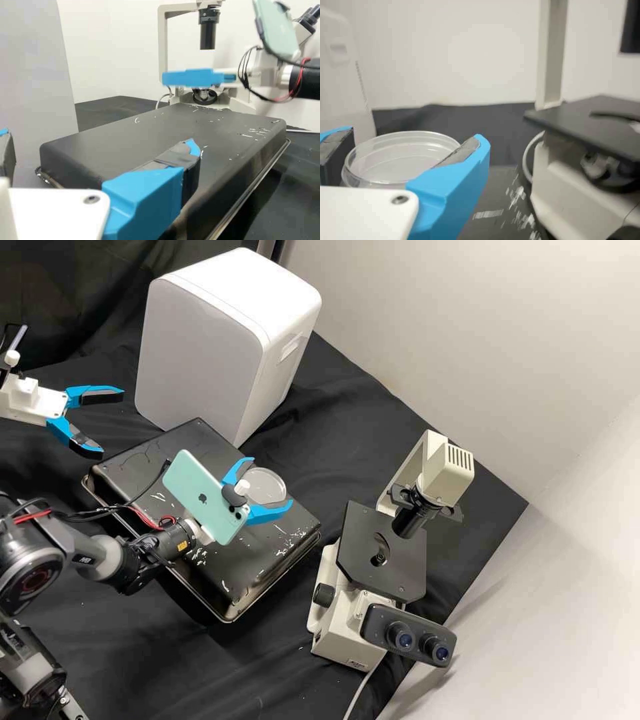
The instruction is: Place the petri dish on the bench
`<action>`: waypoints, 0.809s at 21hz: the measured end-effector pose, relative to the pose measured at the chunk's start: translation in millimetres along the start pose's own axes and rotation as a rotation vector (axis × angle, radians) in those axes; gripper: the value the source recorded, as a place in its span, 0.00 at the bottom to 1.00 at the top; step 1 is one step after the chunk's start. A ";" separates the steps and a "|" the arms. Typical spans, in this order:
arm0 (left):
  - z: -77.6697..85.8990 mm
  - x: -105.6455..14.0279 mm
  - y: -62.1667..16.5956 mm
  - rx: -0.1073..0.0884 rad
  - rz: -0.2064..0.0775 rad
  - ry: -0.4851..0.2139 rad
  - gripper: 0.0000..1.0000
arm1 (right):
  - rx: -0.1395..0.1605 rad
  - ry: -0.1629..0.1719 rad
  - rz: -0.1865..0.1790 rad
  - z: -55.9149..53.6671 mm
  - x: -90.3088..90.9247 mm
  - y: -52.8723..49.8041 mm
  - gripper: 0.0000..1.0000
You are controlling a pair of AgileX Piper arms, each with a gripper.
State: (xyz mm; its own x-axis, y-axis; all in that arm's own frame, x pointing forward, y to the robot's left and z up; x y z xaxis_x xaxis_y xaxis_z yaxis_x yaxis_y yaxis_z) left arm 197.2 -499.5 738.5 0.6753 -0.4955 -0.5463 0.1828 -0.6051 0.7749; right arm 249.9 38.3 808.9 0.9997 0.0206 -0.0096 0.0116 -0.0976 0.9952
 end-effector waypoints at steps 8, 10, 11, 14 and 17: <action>-0.9 0.6 -2.1 -0.007 -0.009 0.002 1.00 | 0.013 -0.078 -0.035 16.1 3.1 -13.8 0.00; -0.9 0.6 -2.1 -0.007 -0.009 0.002 1.00 | 0.016 -0.082 -0.038 16.3 3.3 -15.5 0.00; -0.9 0.6 -2.1 -0.007 -0.009 0.002 1.00 | 0.016 -0.082 -0.039 16.4 3.5 -16.5 0.00; -0.9 0.6 -2.1 -0.007 -0.009 0.002 1.00 | 0.018 -0.087 -0.030 17.2 3.8 -16.1 1.00; -0.9 0.6 -2.1 -0.007 -0.009 0.002 1.00 | 0.006 -0.077 -0.023 16.3 3.9 -15.5 1.00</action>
State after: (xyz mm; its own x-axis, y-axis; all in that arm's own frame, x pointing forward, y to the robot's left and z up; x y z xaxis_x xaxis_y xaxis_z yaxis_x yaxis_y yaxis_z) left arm 197.9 -498.0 736.8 0.6749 -0.4892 -0.5525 0.1933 -0.6053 0.7722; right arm 253.9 23.6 791.9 0.9978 -0.0533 -0.0397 0.0340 -0.1042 0.9940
